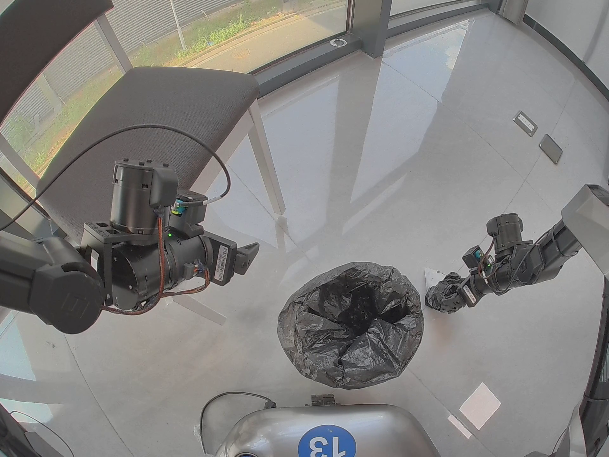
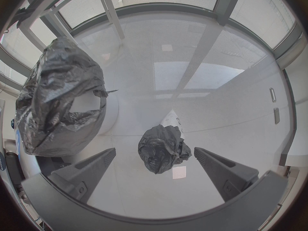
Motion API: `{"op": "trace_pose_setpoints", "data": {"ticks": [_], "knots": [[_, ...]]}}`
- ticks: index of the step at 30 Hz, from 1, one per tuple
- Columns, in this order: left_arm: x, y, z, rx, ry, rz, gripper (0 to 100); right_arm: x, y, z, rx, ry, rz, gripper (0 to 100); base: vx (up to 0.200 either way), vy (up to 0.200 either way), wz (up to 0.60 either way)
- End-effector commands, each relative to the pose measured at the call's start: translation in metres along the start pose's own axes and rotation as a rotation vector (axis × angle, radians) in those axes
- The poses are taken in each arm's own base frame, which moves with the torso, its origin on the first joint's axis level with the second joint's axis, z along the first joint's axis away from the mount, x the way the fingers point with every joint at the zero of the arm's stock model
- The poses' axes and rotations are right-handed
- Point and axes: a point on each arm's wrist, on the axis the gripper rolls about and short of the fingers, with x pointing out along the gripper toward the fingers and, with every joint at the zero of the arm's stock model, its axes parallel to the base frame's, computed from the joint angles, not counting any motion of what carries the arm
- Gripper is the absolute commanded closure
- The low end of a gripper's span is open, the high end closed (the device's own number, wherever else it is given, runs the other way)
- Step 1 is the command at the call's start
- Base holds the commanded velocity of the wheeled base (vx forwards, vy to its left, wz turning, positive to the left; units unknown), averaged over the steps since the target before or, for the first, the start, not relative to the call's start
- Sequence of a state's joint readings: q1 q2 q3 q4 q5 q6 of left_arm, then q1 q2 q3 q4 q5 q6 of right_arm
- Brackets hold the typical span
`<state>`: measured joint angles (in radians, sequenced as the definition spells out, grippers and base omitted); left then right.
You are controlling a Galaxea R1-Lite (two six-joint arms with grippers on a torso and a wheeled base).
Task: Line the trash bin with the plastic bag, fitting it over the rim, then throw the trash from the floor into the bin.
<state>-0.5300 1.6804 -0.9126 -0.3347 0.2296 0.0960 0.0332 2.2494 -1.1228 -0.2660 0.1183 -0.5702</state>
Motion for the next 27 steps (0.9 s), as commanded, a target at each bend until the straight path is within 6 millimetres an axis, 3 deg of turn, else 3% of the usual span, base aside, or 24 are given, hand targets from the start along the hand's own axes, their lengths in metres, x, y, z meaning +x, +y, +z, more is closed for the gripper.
{"op": "trace_pose_setpoints", "data": {"ticks": [1, 14, 27], "knots": [[0.001, -0.002, -0.002, 0.001, 0.009, -0.005, 0, 0.024, 0.002, -0.011, 0.009, 0.040, 0.024, 0, 0.000, 0.000, 0.00], [0.028, -0.011, -0.017, 0.007, 0.064, -0.024, 0, 0.034, -0.011, -0.015, 0.027, 0.042, 0.003, 0, 0.000, 0.000, 0.00], [0.022, -0.023, -0.013, 0.023, 0.043, -0.059, 0, 0.051, -0.017, -0.013, 0.030, 0.032, -0.009, 0, 0.000, 0.000, 0.00]]}}
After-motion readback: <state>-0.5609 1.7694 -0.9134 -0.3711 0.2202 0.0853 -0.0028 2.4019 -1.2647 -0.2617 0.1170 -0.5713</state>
